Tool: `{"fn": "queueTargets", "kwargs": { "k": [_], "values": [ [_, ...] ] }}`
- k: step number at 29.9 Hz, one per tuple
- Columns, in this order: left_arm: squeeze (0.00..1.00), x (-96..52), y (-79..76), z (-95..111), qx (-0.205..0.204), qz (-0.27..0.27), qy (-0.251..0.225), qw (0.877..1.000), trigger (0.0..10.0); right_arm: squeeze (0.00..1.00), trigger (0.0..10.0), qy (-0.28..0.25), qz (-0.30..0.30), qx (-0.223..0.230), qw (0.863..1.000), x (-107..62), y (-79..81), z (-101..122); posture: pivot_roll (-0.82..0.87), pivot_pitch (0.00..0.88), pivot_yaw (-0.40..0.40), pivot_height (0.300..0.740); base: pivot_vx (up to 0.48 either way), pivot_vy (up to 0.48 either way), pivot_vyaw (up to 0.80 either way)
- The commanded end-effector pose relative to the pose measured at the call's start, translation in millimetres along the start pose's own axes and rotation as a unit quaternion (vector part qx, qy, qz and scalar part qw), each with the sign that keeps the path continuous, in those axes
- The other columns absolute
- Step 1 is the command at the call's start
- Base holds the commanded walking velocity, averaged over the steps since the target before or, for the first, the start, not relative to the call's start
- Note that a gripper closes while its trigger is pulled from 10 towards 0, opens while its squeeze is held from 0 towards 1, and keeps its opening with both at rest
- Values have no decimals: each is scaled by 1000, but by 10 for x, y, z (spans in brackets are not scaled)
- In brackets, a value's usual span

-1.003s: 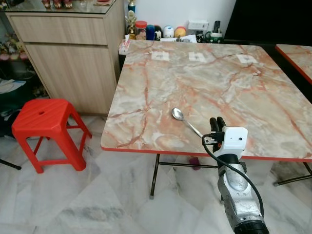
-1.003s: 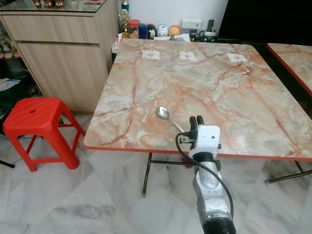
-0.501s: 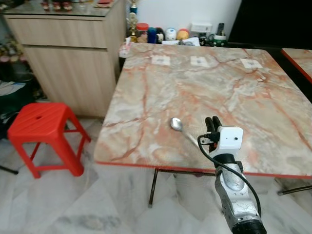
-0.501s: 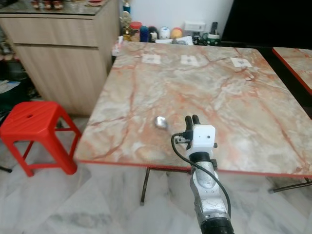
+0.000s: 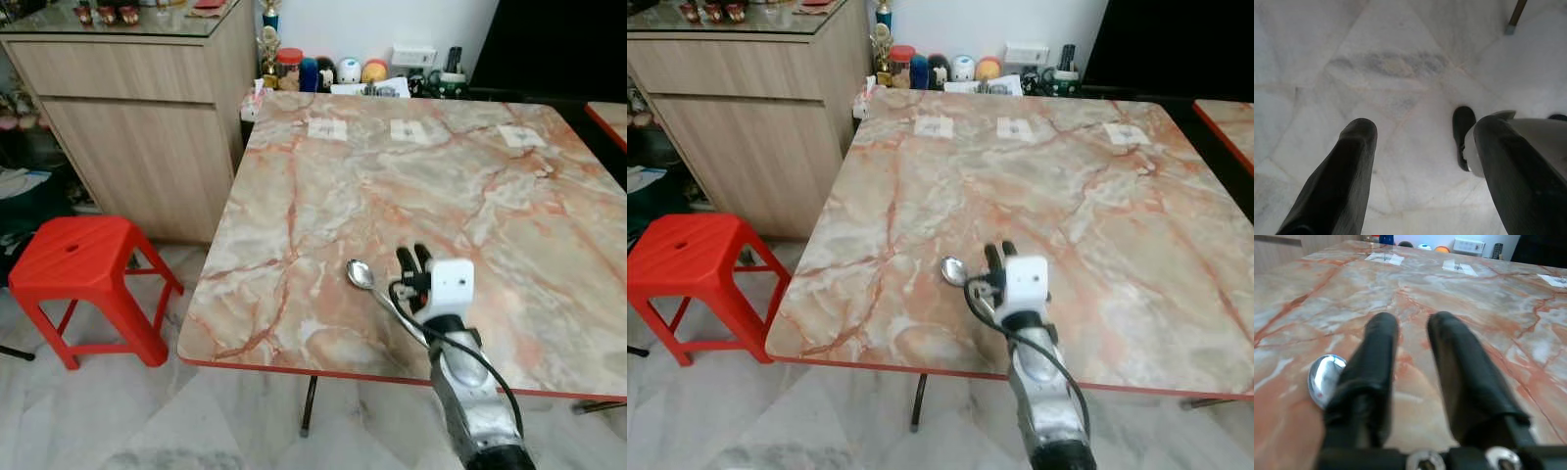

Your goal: Setting the table

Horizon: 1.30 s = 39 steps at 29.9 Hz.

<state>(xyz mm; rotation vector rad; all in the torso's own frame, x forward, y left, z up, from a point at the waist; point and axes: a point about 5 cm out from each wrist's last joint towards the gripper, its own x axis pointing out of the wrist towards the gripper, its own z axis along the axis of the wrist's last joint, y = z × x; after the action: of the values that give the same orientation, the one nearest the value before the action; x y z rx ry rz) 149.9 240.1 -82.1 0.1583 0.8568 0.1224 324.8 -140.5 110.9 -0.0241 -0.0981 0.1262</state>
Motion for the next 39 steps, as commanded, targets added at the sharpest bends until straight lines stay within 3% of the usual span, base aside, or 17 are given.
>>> {"fn": "queueTargets", "kwargs": {
  "k": [1, 9, 15, 16, 17, 22, 31, 32, 33, 34, 35, 36, 37, 38, 39],
  "values": [
    [0, -18, -17, -60, 4, -4, 10, 1000, 10000, 1000, 10000, 13, 20, 6, 1000, 2, 21, -16, 42, 109, -40, 740, 0, 0, 0],
    [0, -14, -20, -53, 5, -5, 11, 1000, 10000, 1000, 10000, 39, 48, 32, 998, 46, 15, -39, 42, 110, -41, 740, 0, 0, 0],
    [0, -13, -18, -51, 5, -5, 11, 1000, 10000, 1000, 10000, 82, 79, 2, 994, 53, -3, -115, 43, 113, -39, 740, 0, 0, 0],
    [0, -13, -20, -52, 5, -5, 12, 1000, 10000, 153, 10000, 94, 88, -5, 992, 44, -3, -147, 43, 113, -39, 740, 0, 0, 0],
    [0, -14, -22, -55, 5, -6, 12, 1000, 10000, 0, 10000, 113, 101, -14, 988, 29, -1, -200, 43, 113, -39, 740, 0, 0, 0],
    [0, -16, -23, -60, 7, -6, 13, 1000, 10000, 0, 10000, 156, 120, -19, 980, 38, -10, -302, 44, 114, -36, 740, 0, 0, 0],
    [0, -20, -5, -68, 7, -4, 13, 1000, 10000, 0, 10000, 162, 116, -24, 980, 137, -43, -267, 52, 115, -36, 740, 0, 0, 0],
    [0, -21, -3, -69, 7, -4, 14, 1000, 10000, 0, 6118, 162, 117, -24, 979, 141, -43, -264, 55, 115, -36, 740, 0, 0, 0],
    [0, -21, -3, -69, 7, -4, 14, 1000, 10000, 0, 6118, 162, 117, -24, 979, 141, -43, -264, 55, 115, -36, 740, 0, 0, 0],
    [0, -22, -2, -72, 7, -4, 14, 1000, 10000, 0, 4588, 163, 119, -22, 979, 146, -42, -259, 56, 116, -36, 740, 0, 0, 0],
    [0, -22, -2, -72, 7, -4, 14, 1000, 10000, 0, 4588, 163, 119, -22, 979, 146, -42, -259, 56, 116, -36, 740, 0, 0, 0],
    [0, -22, 2, -72, 7, -4, 14, 1000, 10000, 0, 0, 164, 124, -18, 979, 150, -34, -258, 56, 115, -35, 740, 0, 0, 0],
    [0, -22, 2, -72, 7, -4, 14, 1000, 10000, 0, 0, 164, 124, -18, 979, 150, -34, -258, 56, 115, -35, 740, 0, 0, 0],
    [0, -22, 3, -70, 8, -4, 14, 1000, 10000, 0, 1059, 166, 128, -16, 978, 155, -26, -265, 56, 115, -35, 740, 0, 0, 0],
    [0, -21, 3, -70, 8, -4, 14, 1000, 10000, 0, 1059, 166, 129, -16, 977, 156, -24, -267, 56, 115, -35, 740, 0, 0, 0]
  ]
}}
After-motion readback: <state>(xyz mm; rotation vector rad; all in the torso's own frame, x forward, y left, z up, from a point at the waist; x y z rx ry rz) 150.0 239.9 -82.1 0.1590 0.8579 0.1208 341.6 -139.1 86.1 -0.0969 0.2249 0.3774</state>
